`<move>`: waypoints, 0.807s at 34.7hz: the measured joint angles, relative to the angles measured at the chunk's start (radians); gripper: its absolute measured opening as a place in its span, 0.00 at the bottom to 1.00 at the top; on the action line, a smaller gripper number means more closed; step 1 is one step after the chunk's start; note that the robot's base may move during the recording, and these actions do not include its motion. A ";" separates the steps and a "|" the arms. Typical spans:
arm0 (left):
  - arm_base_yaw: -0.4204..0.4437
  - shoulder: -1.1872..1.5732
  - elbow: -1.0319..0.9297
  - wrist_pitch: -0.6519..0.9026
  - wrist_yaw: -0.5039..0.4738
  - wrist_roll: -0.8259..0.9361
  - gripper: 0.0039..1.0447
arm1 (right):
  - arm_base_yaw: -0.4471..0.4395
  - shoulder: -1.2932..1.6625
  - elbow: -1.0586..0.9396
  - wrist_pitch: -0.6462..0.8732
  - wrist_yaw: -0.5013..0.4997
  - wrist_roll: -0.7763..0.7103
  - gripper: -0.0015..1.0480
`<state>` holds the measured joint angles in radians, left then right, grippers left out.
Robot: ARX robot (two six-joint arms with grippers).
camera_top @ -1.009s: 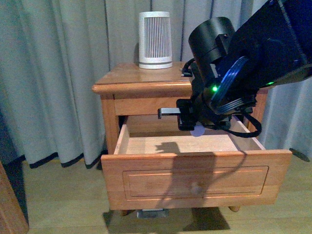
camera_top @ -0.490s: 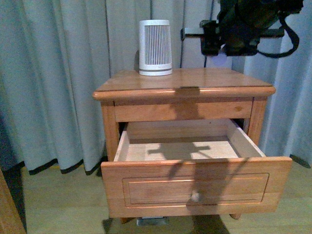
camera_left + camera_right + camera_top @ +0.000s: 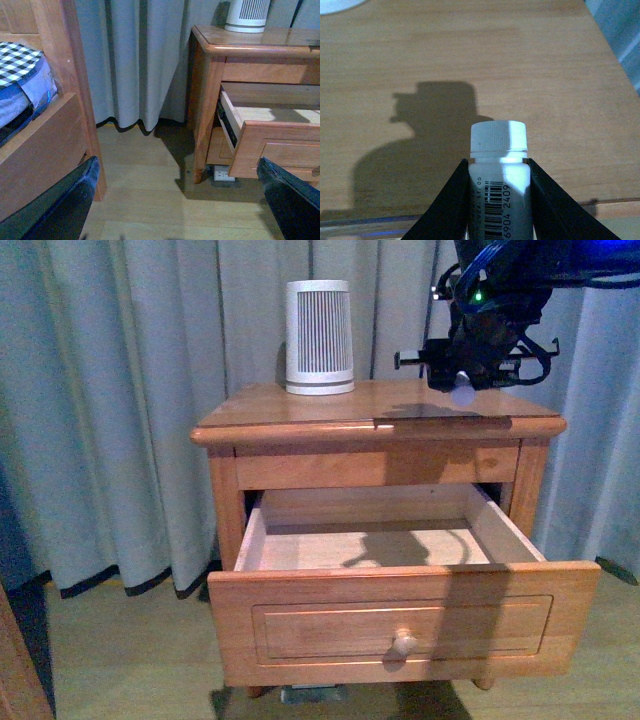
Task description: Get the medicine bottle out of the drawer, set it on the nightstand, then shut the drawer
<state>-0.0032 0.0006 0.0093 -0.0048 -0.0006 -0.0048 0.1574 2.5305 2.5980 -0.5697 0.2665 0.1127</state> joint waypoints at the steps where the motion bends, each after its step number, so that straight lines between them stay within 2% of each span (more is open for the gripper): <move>1: 0.000 0.000 0.000 0.000 0.000 0.000 0.94 | 0.000 0.014 0.021 -0.011 0.003 0.000 0.28; 7: 0.000 0.000 0.000 0.000 0.000 0.000 0.94 | 0.000 0.097 0.155 -0.054 0.032 0.000 0.28; 15: 0.000 0.000 0.000 0.000 0.000 0.000 0.94 | -0.006 0.142 0.252 -0.027 0.068 0.004 0.28; 19: 0.000 0.000 0.000 0.000 0.000 0.000 0.94 | -0.007 0.163 0.276 -0.025 0.070 0.003 0.47; 20: 0.000 0.000 0.000 0.000 0.000 0.000 0.94 | -0.007 0.163 0.276 -0.025 0.070 0.003 0.47; 23: 0.000 0.000 0.000 0.000 0.000 0.000 0.94 | -0.007 0.174 0.285 -0.019 0.071 0.001 0.61; 24: 0.000 0.000 0.000 0.000 0.000 0.000 0.94 | -0.007 0.174 0.285 -0.019 0.071 0.001 0.61; 28: 0.000 0.000 0.000 0.000 0.000 0.000 0.94 | -0.010 0.176 0.287 -0.008 0.074 -0.001 0.79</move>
<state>-0.0032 0.0006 0.0093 -0.0048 -0.0006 -0.0048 0.1474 2.7064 2.8849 -0.5774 0.3405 0.1120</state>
